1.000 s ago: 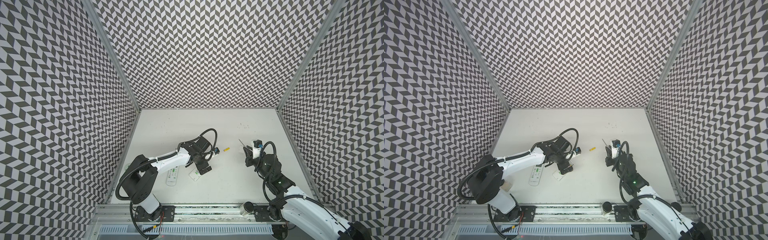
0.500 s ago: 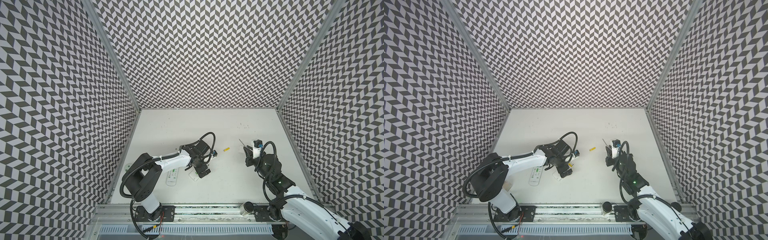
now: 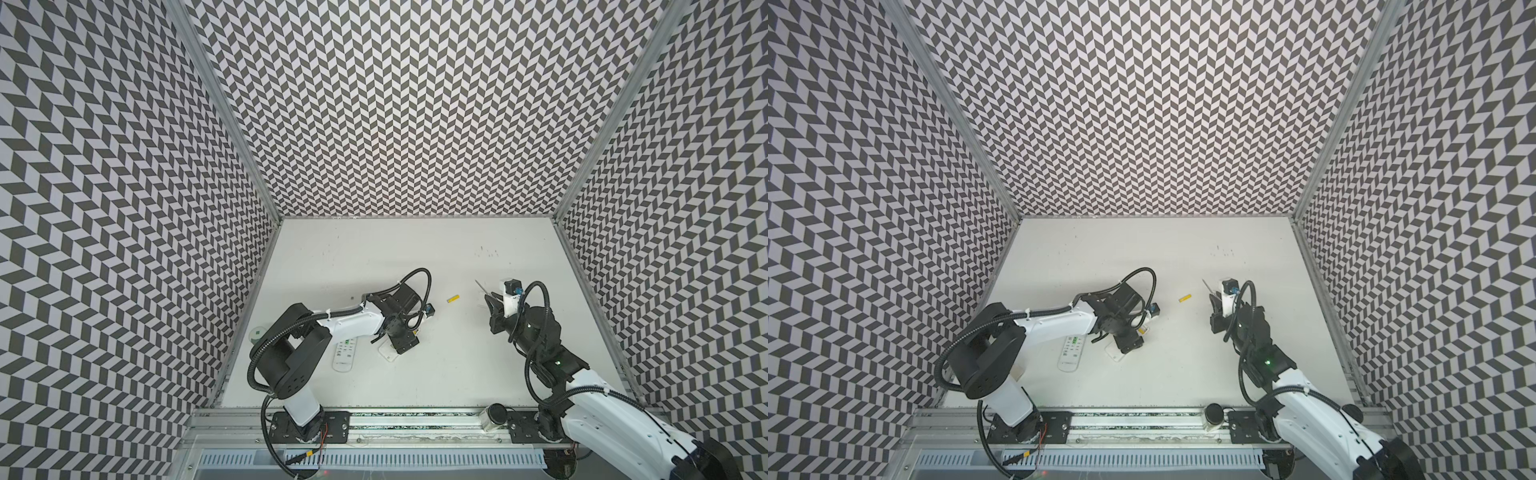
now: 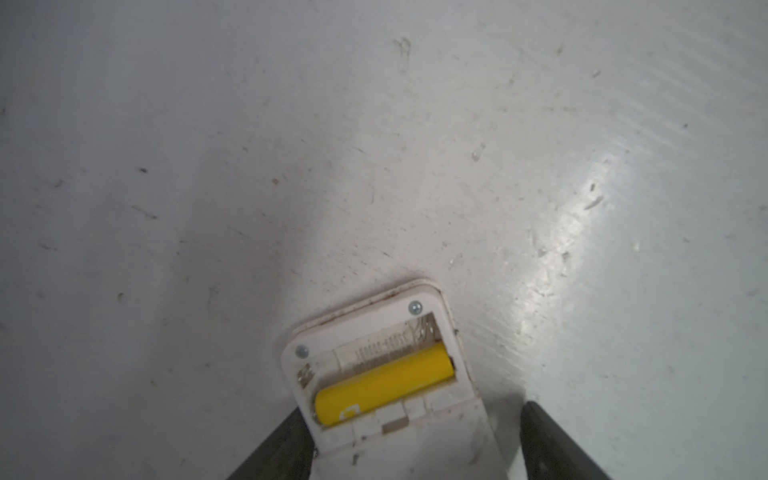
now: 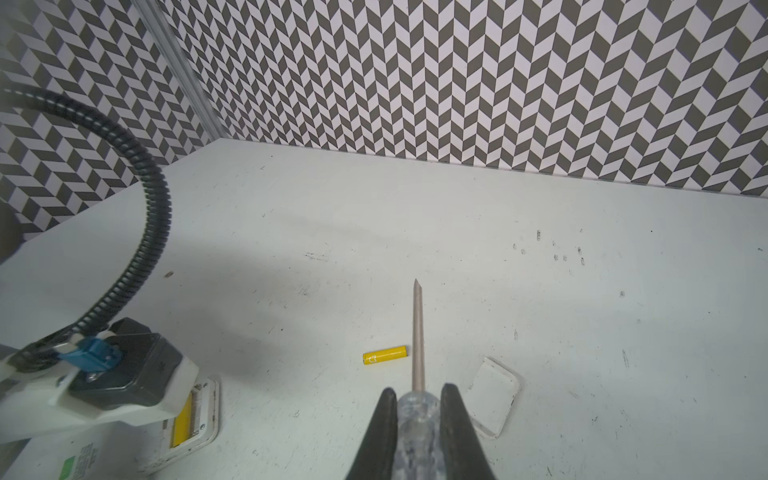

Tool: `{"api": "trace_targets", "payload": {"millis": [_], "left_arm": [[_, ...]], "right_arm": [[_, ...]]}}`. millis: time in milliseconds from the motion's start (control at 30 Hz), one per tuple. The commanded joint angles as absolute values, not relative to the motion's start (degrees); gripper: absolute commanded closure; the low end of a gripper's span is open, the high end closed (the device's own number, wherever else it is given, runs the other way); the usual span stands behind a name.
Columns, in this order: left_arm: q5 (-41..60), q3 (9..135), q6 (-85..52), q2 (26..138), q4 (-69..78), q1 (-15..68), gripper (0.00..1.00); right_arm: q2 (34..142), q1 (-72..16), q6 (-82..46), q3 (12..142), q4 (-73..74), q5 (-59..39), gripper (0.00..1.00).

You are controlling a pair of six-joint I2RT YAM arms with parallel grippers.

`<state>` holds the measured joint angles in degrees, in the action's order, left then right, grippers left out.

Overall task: Unload the batteries from the remote control
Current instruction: 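Move the left gripper back over the remote's remaining yellow battery, then bring the screwdriver tip beside the remaining battery with the right gripper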

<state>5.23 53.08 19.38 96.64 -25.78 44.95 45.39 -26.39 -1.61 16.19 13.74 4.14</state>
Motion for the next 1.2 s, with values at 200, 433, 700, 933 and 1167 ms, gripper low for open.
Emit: {"api": "trace_targets", "payload": {"millis": [200,433,700,933,1167], "left_arm": [[6.07,50.8,25.58,96.51,-23.57,45.52,0.52],[11.18,54.82,34.62,96.81,-24.71,45.65,0.76],[9.41,55.37,47.44,97.3,-22.87,44.5,0.77],[11.64,56.17,41.9,98.1,-18.03,41.15,0.74],[13.51,56.26,38.5,99.16,-17.18,40.59,0.65]], "right_arm": [[47.65,-25.76,-1.92,18.63,16.11,1.03,1.0],[49.31,-25.66,-1.48,20.21,14.82,-4.17,1.0],[57.91,-25.44,-1.65,28.18,8.2,-14.66,1.0],[72.76,-24.47,-3.73,43.29,-10.03,-25.31,1.0],[84.41,-24.38,-1.12,53.01,-22.19,-34.2,1.0]]}}
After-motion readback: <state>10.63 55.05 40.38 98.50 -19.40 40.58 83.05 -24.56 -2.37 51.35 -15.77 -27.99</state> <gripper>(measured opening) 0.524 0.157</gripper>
